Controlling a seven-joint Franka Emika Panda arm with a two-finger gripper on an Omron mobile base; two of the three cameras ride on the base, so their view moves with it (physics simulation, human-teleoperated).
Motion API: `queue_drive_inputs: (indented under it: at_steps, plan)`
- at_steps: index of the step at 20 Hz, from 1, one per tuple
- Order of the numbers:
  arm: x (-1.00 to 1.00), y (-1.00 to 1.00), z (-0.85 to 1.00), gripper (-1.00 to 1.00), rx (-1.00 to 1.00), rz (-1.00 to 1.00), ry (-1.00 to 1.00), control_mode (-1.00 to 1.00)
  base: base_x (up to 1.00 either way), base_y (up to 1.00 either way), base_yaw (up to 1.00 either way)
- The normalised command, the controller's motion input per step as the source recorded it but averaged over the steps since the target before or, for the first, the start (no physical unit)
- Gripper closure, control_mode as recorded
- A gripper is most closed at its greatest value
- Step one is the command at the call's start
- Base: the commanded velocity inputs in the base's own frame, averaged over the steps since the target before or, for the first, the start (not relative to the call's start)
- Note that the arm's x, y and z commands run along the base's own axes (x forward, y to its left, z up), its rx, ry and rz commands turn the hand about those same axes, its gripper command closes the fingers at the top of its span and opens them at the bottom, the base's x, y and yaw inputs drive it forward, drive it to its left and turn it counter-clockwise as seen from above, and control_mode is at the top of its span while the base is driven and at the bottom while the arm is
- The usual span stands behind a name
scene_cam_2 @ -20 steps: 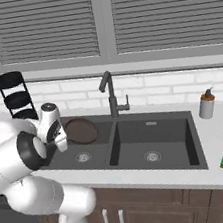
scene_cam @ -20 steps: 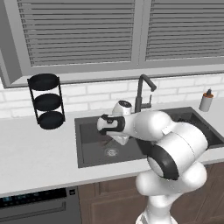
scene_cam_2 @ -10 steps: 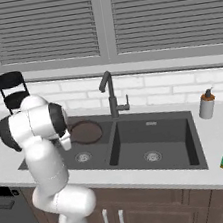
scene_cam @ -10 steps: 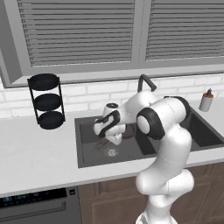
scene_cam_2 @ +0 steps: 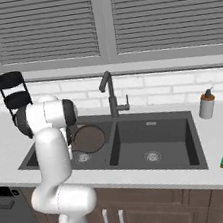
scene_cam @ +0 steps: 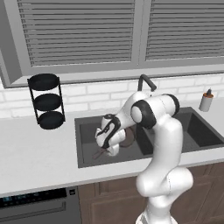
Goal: Pick the pan and sponge and place them into the sink. Then turn on the water.
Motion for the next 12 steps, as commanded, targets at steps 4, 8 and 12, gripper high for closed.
queue_drive_inputs:
  at_steps: [4,8,12]
  plan:
    - [-0.36,-0.20,-0.25,1.00,0.01,-0.41,0.08,-1.00,0.00,0.00,0.00]
    - [-0.11,-0.35,-0.54,1.00,0.00,-0.46,0.14,-1.00,0.00,0.00,0.00]
    - [0.13,-0.14,-0.70,1.00,0.00,-0.31,0.09,-1.00,0.00,0.00,0.00]
